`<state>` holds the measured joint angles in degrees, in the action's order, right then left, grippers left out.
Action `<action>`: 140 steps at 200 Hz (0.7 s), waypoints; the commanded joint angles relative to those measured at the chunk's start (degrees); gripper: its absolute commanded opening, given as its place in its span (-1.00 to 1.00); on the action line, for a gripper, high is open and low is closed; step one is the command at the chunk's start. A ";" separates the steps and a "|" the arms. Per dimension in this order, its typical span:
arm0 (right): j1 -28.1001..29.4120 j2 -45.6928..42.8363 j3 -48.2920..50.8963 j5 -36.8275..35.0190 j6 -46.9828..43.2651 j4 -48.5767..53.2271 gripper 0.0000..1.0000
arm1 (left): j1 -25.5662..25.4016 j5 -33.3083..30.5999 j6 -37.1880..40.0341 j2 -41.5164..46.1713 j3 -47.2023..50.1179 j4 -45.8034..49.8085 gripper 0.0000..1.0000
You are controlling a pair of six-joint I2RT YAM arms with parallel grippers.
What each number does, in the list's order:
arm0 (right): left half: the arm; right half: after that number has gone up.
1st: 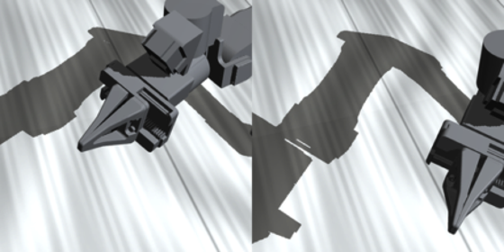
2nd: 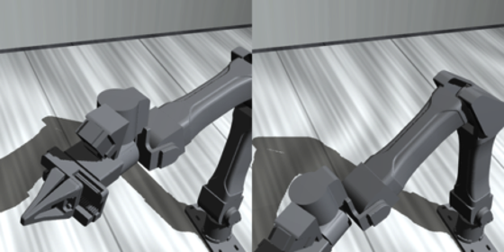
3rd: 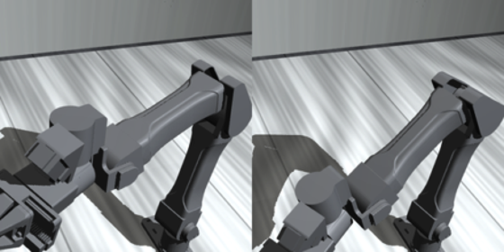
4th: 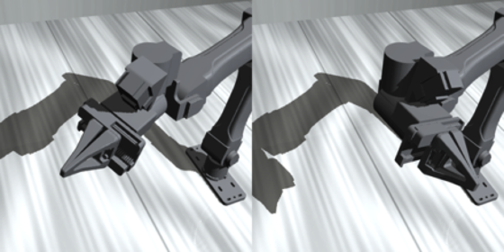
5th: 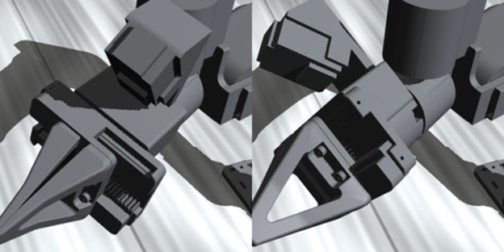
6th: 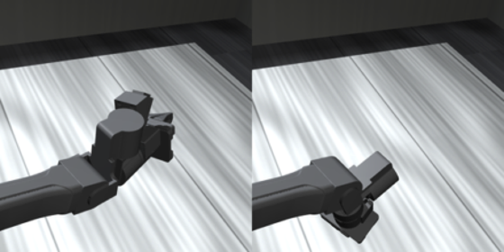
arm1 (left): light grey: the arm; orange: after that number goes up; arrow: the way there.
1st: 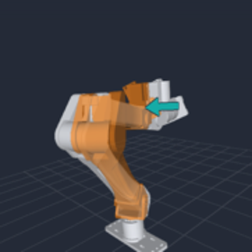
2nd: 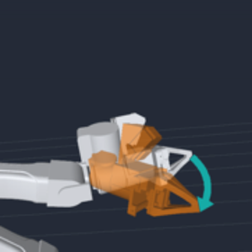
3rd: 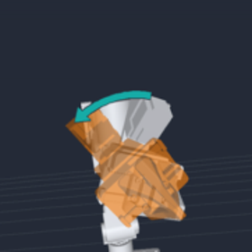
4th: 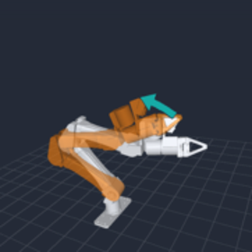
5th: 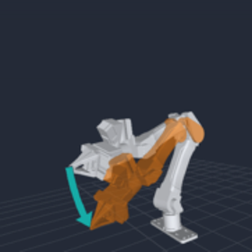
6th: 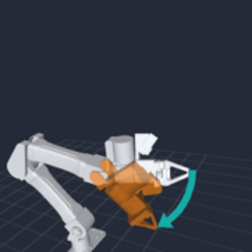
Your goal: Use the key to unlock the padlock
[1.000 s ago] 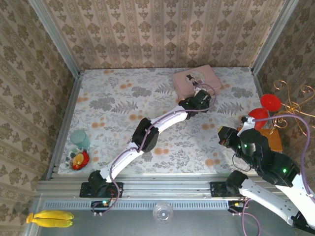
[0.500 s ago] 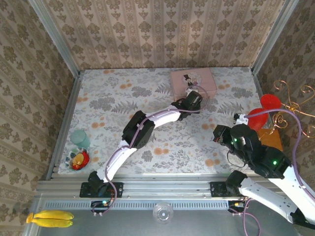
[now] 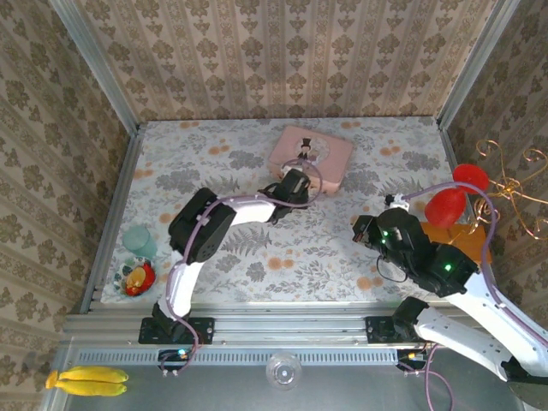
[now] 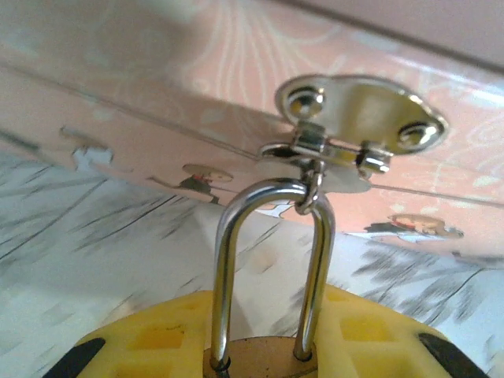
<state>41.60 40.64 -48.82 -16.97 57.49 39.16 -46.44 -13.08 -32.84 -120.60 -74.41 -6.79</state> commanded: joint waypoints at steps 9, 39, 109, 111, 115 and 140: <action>-0.14 2.25 1.18 3.63 1.35 -5.03 -1.00 | 1.45 -2.81 -0.57 9.21 9.81 -2.84 -0.97; -0.10 6.32 0.68 5.72 0.87 -6.73 -1.00 | 1.85 -5.55 -0.73 17.54 19.82 -5.22 -0.98; 3.25 13.65 0.03 7.06 2.01 -10.59 -1.00 | 0.25 -7.66 -3.28 31.87 35.80 -4.69 -0.99; 3.29 13.71 0.10 7.09 2.14 -10.59 -1.00 | 0.04 -7.84 -3.46 32.32 36.02 -4.43 -0.99; 3.50 13.82 0.20 7.05 2.26 -10.59 -1.00 | -0.37 -8.20 -3.94 33.01 36.59 -3.87 -0.99; 4.61 14.45 0.48 6.91 3.05 -10.13 -1.00 | -3.70 -11.36 -9.21 36.05 37.92 1.98 -0.91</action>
<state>45.10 54.50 -48.12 -10.02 58.85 29.69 -47.22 -19.00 -36.29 -88.60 -36.58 -7.11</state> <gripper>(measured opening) 0.067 0.285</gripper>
